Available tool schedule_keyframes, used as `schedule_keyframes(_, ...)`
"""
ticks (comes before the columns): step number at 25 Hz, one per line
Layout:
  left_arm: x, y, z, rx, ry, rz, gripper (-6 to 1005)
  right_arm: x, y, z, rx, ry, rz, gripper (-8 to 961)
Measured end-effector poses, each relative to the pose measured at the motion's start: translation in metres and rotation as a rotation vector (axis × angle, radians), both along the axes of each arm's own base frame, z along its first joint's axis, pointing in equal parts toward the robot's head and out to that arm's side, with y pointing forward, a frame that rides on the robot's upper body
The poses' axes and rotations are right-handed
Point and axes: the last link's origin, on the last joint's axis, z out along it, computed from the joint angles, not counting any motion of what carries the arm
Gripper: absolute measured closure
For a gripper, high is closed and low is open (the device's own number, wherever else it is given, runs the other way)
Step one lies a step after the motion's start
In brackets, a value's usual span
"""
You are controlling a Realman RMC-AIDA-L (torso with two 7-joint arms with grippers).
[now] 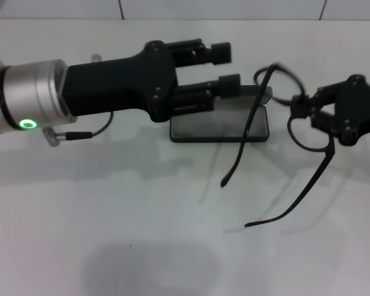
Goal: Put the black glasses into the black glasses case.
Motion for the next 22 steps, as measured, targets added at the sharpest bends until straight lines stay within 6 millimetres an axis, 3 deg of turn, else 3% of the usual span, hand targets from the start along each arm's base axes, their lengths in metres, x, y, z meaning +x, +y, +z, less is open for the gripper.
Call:
schedule_keyframes(3,0.007,0.004,-0.009,-0.095,0.025,-0.012,395,0.006,0.004,0.003,-0.007,0.082,-0.011,862)
schedule_keyframes(9,0.02,0.012,-0.037,-0.223,0.105,-0.031,396,-0.005,0.009,-0.006,-0.046,0.101,0.035,862)
schedule_keyframes(22,0.026,0.008,-0.051,-0.241,0.113,-0.035,396,-0.009,-0.001,-0.01,-0.118,0.122,0.083,863)
